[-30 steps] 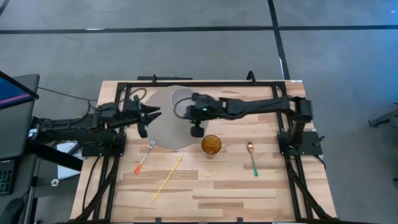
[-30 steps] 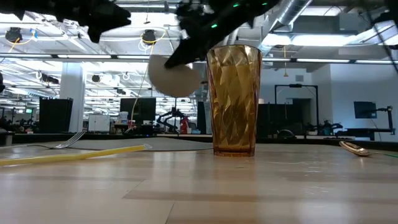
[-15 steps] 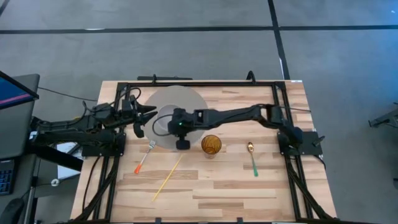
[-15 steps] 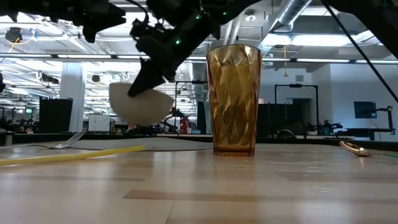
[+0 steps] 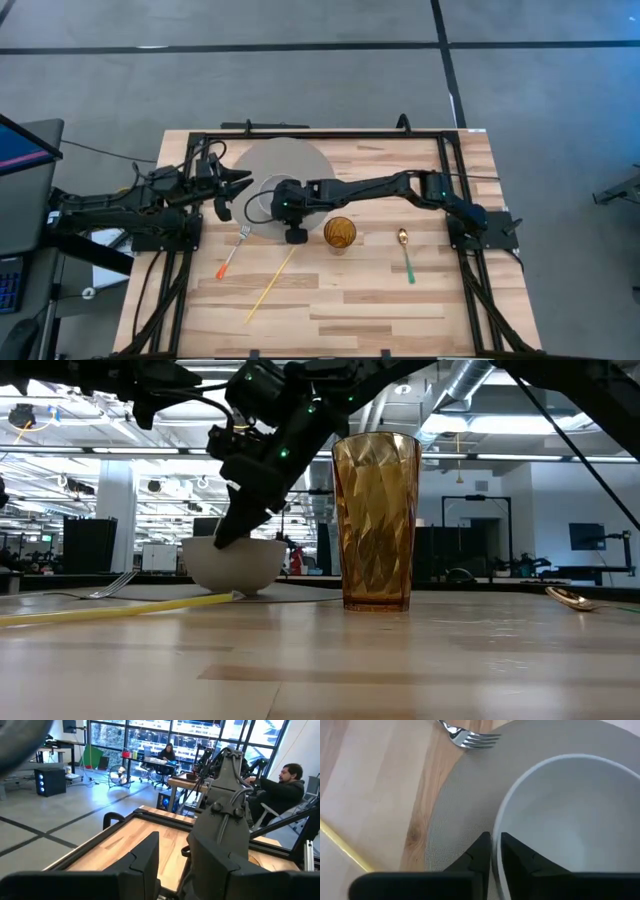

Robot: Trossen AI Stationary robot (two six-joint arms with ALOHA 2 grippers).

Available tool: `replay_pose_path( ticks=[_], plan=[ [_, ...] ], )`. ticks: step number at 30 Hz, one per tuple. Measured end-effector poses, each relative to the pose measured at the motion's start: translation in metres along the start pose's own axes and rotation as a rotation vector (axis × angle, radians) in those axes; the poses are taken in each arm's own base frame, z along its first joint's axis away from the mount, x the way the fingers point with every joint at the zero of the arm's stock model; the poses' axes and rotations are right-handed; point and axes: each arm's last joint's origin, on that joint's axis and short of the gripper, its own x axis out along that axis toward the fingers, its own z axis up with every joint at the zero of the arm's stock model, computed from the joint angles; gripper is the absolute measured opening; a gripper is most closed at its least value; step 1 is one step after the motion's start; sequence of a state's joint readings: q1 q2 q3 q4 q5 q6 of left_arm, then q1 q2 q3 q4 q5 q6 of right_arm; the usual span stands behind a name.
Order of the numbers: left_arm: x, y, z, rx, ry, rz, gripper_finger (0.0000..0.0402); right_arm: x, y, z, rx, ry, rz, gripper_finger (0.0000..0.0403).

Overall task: Pick & Place Utensil
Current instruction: Put the bowl on the table placemat, then put the fork into the bowl on the table placemat

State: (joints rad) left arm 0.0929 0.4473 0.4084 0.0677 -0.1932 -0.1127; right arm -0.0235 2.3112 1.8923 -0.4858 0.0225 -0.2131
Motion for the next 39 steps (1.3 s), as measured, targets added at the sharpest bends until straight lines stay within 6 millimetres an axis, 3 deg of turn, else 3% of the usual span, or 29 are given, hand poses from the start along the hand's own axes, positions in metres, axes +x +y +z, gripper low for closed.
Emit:
replay_pose_path(
  ticks=[10, 18, 23, 28, 35, 39],
  plan=[
    [0.000, 0.000, 0.000, 0.000, 0.000, 0.000, 0.0112, -0.004, 0.000, 0.003, -0.031, -0.014, -0.003, 0.0094],
    [0.000, 0.000, 0.000, 0.000, 0.000, 0.000, 0.0112, -0.040, -0.003, 0.019, -0.033, -0.082, -0.020, 0.0111],
    [0.000, 0.000, 0.000, 0.000, 0.000, 0.000, 0.0112, -0.089, -0.009, 0.032, -0.071, -0.124, -0.047, 0.0106],
    [0.000, 0.000, -0.001, 0.001, 0.009, 0.000, 0.0112, -0.165, -0.017, 0.038, -0.059, -0.130, -0.187, 0.0101],
    [0.000, 0.000, -0.003, -0.035, 0.035, 0.002, 0.0112, -0.274, -0.019, 0.026, -0.010, -0.212, -0.245, 0.0102],
    [0.000, 0.000, -0.003, -0.042, 0.038, 0.003, 0.0112, -0.304, -0.014, 0.003, 0.045, -0.238, -0.241, 0.0102]
  ],
)
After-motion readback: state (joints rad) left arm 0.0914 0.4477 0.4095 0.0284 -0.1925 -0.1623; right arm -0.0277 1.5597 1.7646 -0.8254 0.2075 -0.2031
